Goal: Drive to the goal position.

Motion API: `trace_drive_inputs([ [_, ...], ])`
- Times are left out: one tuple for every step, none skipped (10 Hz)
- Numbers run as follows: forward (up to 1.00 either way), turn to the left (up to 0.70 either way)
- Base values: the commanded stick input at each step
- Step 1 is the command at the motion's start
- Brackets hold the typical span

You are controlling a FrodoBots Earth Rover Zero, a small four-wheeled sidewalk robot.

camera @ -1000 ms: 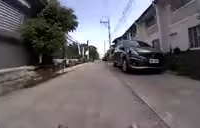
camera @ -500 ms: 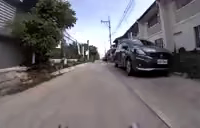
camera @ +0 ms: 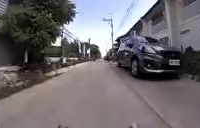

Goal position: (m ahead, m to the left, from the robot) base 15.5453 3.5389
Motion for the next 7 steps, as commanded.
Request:
trace_drive_inputs([
  [1.00, 0.02],
  [1.00, 0.02],
  [1.00, 0.02],
  [1.00, 0.02],
  [1.00, 0.02],
  [1.00, 0.02],
  [1.00, 0.02],
])
